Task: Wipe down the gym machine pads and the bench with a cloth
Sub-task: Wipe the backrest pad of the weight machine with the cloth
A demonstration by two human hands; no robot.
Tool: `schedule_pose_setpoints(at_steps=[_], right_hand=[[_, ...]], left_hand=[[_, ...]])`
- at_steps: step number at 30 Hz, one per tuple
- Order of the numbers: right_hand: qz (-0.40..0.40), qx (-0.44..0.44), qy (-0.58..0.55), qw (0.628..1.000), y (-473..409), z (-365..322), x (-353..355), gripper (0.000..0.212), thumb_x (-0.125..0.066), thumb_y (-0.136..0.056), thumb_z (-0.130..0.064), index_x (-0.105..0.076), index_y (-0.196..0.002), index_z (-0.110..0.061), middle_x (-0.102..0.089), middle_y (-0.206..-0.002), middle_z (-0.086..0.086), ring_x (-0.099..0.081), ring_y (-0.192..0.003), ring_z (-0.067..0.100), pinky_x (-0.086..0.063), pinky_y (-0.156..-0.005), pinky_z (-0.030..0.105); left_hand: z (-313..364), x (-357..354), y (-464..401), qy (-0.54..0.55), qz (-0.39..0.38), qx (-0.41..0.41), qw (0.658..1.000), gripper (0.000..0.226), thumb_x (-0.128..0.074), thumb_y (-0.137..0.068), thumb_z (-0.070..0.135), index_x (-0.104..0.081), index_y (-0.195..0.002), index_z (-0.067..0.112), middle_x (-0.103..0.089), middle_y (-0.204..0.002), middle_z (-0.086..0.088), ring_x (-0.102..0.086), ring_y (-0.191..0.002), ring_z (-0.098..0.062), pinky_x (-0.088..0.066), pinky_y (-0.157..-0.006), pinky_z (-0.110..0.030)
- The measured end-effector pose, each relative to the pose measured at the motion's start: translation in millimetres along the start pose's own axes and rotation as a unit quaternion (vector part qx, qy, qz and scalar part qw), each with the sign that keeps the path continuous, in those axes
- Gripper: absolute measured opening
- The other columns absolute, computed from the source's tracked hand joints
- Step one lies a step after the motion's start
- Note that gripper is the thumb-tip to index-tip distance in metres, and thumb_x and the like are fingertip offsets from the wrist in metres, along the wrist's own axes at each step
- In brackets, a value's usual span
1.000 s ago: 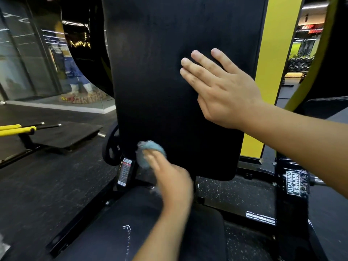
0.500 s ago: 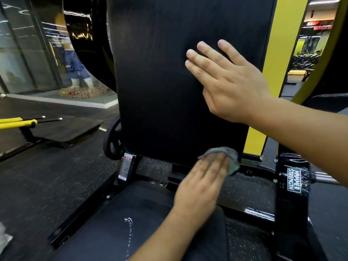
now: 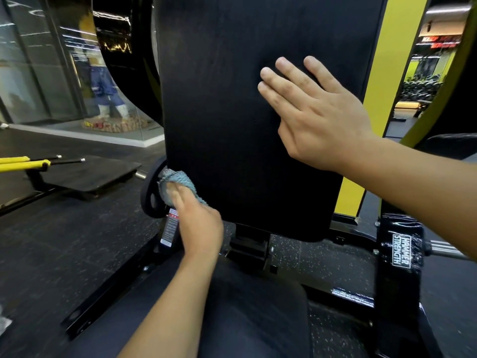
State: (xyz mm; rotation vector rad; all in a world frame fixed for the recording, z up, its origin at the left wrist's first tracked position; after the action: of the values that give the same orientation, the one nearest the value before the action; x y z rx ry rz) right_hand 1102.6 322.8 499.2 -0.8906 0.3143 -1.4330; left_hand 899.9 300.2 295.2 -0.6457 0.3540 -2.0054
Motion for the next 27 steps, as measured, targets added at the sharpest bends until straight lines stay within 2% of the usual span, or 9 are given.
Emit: schedule_pose_setpoints(at_steps=[5,9,12,14,16,18,22,24,27], right_hand=[[-0.016,-0.007,-0.008,1.000,7,-8,-3,0.059,-0.030,-0.104,-0.026,-0.031,-0.161,-0.008,-0.028,-0.169,0.009,-0.020,-0.158,0.029,-0.015,-0.127,0.053],[-0.038,0.019,-0.033,0.999,23,-29,-8,0.060,-0.035,-0.103,-0.024,-0.032,-0.160,-0.007,-0.027,-0.169,0.010,-0.019,-0.158,0.029,-0.015,-0.127,0.052],[-0.064,0.019,-0.055,0.996,38,-42,-12,0.061,-0.036,-0.102,-0.023,-0.031,-0.161,-0.007,-0.025,-0.170,0.009,-0.017,-0.159,0.029,-0.013,-0.128,0.051],[-0.088,0.012,-0.076,0.993,47,-51,-15,0.062,-0.038,-0.102,-0.024,-0.029,-0.161,-0.007,-0.022,-0.170,0.009,-0.014,-0.159,0.028,-0.012,-0.128,0.051],[-0.112,0.012,-0.096,0.989,57,-61,-17,0.063,-0.041,-0.101,-0.024,-0.029,-0.161,-0.007,-0.021,-0.171,0.010,-0.012,-0.160,0.028,-0.011,-0.129,0.050],[-0.131,0.019,-0.110,0.985,68,-71,-18,0.064,-0.043,-0.101,-0.024,-0.030,-0.161,-0.007,-0.021,-0.171,0.010,-0.011,-0.160,0.029,-0.010,-0.129,0.050],[-0.158,0.005,-0.143,0.977,84,-85,-18,0.063,-0.046,-0.101,-0.025,-0.033,-0.160,-0.006,-0.022,-0.170,0.011,-0.013,-0.159,0.029,-0.011,-0.129,0.050],[-0.172,-0.017,-0.177,0.969,91,-95,-16,0.061,-0.044,-0.102,-0.026,-0.036,-0.158,-0.006,-0.025,-0.169,0.011,-0.015,-0.159,0.028,-0.013,-0.129,0.049],[-0.211,-0.035,-0.250,0.944,107,-117,-13,0.059,-0.042,-0.104,-0.028,-0.037,-0.158,-0.006,-0.028,-0.168,0.011,-0.017,-0.159,0.026,-0.015,-0.129,0.046]], left_hand=[[57,-22,70,0.007,-0.052,-0.109,0.993,0.076,-0.041,-0.087,-0.016,-0.021,-0.159,-0.003,-0.013,-0.170,-0.020,-0.009,-0.159,-0.029,-0.002,-0.125,-0.022],[61,-16,59,-0.046,-0.068,-0.225,0.971,0.073,-0.040,-0.088,-0.011,-0.024,-0.158,-0.001,-0.019,-0.169,-0.016,-0.009,-0.159,-0.028,-0.010,-0.127,-0.030],[53,-7,32,0.003,-0.053,-0.116,0.992,0.072,-0.037,-0.093,-0.012,-0.020,-0.161,0.003,-0.011,-0.172,-0.011,-0.004,-0.160,-0.020,0.000,-0.122,-0.016],[58,-7,31,0.020,-0.023,-0.047,0.998,0.069,-0.035,-0.097,-0.009,-0.016,-0.162,0.005,-0.006,-0.173,-0.010,-0.003,-0.160,-0.018,-0.004,-0.125,-0.020],[70,-12,45,0.013,-0.036,-0.057,0.998,0.067,-0.037,-0.098,-0.009,-0.019,-0.161,0.004,-0.007,-0.172,-0.012,-0.004,-0.160,-0.021,-0.013,-0.128,-0.030],[75,-15,64,0.015,-0.089,-0.108,0.990,0.065,-0.040,-0.099,-0.008,-0.024,-0.160,0.007,-0.010,-0.172,-0.011,-0.006,-0.160,-0.021,-0.021,-0.127,-0.033],[70,5,67,-0.010,-0.210,-0.178,0.961,0.063,-0.040,-0.100,-0.002,-0.034,-0.159,0.018,-0.021,-0.171,0.002,-0.015,-0.157,-0.008,-0.007,-0.115,-0.004],[62,23,56,-0.012,-0.272,-0.158,0.949,0.060,-0.044,-0.099,0.000,-0.045,-0.155,0.021,-0.038,-0.163,0.004,-0.031,-0.149,-0.002,-0.012,-0.111,0.002],[38,51,57,-0.040,-0.375,-0.091,0.922,0.054,-0.046,-0.100,0.003,-0.056,-0.148,0.026,-0.061,-0.141,0.005,-0.055,-0.125,-0.014,-0.041,-0.106,-0.018]])
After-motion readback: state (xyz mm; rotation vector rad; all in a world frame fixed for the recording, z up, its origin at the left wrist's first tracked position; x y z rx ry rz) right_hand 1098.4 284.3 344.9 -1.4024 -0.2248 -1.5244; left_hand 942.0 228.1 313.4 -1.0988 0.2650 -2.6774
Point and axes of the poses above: each hand's wrist, its own y-axis away from the middle knuckle, its own x-axis out of the back of the hand, z = x × y, the point moved 8 cm from there along -y, towards the middle knuckle
